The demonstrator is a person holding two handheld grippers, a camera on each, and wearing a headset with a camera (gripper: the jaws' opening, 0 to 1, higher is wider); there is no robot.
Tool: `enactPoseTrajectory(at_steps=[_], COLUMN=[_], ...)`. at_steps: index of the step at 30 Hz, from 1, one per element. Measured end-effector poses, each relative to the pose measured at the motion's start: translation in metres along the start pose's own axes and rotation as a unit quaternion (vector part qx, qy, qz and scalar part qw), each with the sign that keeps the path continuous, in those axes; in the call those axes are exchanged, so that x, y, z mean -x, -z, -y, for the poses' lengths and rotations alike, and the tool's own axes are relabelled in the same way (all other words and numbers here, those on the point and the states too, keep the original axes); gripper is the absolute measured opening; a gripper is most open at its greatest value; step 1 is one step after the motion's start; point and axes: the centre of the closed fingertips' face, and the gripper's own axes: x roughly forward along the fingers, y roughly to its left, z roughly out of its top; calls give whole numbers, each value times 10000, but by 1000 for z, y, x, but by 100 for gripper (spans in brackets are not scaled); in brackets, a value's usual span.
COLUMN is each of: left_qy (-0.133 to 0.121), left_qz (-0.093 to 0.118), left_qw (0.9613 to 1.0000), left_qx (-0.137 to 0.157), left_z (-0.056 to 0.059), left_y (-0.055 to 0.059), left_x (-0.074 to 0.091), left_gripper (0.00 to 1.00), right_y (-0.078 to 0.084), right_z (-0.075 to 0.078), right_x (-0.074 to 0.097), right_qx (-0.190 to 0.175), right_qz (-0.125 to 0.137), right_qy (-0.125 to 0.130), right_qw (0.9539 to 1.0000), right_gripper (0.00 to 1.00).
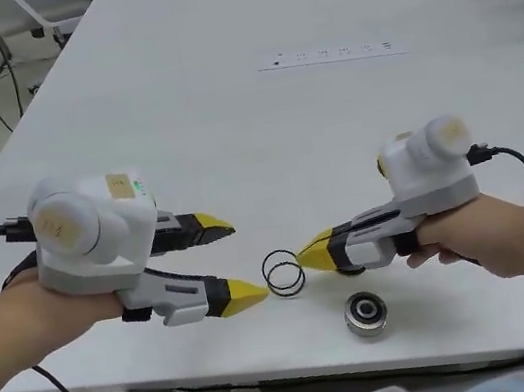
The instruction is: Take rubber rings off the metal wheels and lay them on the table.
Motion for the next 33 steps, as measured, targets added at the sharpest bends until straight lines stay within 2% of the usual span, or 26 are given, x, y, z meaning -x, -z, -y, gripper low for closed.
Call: enactPoseTrajectory(at_steps=[11, 22, 33], left_qy=[-39, -35, -8], left_qz=[-16, -48, -79], left_qw=[10000, 10000, 10000], left_qx=[35, 14, 8], left_z=[-2, -3, -2], left_y=[3, 3, 4], left_x=[2, 0, -2], left_gripper=[51, 51, 51], right_y=[5, 6, 6], right_z=[8, 12, 11], right_x=[-1, -2, -1], right_qx=[161, 357, 654], right_qz=[-240, -307, -373], right_qy=[198, 344, 409], right_qw=[9994, 9983, 9963], right_gripper=[0, 0, 13])
